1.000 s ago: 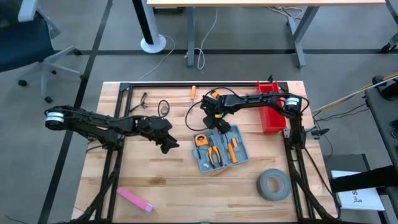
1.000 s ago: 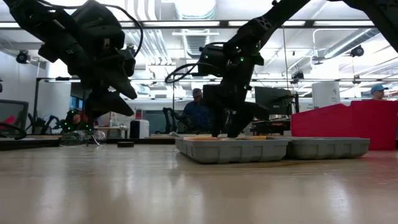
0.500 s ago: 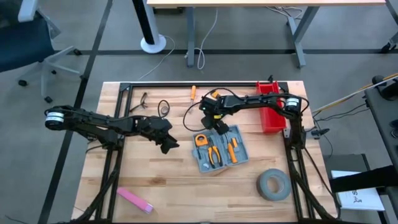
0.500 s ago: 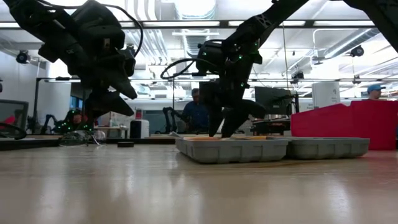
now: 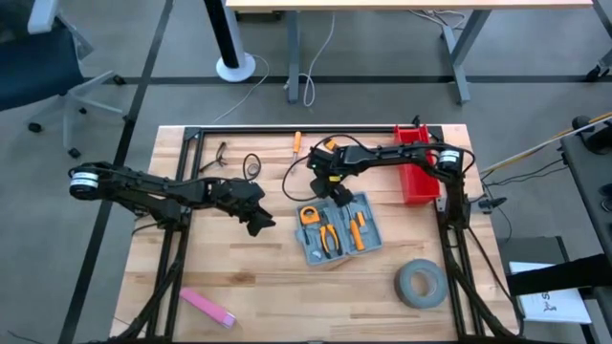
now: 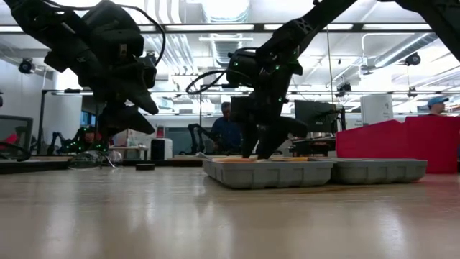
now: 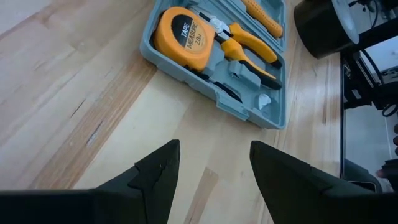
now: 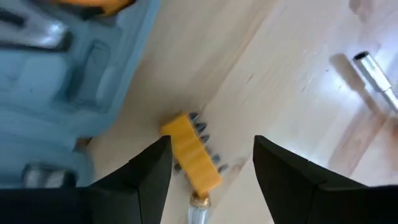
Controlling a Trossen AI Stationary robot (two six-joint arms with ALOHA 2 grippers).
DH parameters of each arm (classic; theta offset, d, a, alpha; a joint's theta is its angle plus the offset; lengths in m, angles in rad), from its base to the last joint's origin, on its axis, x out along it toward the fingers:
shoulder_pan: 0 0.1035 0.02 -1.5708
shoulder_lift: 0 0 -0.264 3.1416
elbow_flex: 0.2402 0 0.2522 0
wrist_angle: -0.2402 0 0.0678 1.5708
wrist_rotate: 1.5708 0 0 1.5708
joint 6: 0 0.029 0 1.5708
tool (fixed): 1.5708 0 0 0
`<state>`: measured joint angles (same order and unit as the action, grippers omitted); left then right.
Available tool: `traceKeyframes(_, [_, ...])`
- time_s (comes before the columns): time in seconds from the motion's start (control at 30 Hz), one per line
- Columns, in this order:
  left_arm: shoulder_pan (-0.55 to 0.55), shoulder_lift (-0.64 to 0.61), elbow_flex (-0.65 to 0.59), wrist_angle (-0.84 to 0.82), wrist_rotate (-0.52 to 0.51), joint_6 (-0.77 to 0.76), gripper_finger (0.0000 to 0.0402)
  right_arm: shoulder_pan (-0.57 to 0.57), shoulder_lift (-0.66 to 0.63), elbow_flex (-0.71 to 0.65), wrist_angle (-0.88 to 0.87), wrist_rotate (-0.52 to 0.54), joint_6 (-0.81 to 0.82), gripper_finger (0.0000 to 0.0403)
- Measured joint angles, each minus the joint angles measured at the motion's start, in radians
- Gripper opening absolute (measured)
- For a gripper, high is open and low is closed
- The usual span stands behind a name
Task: Prefit tool cases
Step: Put the yellow screwdriver bit set into the gray pre-fit tool case
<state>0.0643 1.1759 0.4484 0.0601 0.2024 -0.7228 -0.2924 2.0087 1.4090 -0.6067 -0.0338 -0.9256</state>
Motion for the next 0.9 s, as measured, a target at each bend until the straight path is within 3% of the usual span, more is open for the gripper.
traceKeyframes(0.9, [-0.005,0.000,0.000,0.000,0.007,0.031,0.0204,-0.016,0.062,0.138,-0.004,0.036,0.218,0.0199])
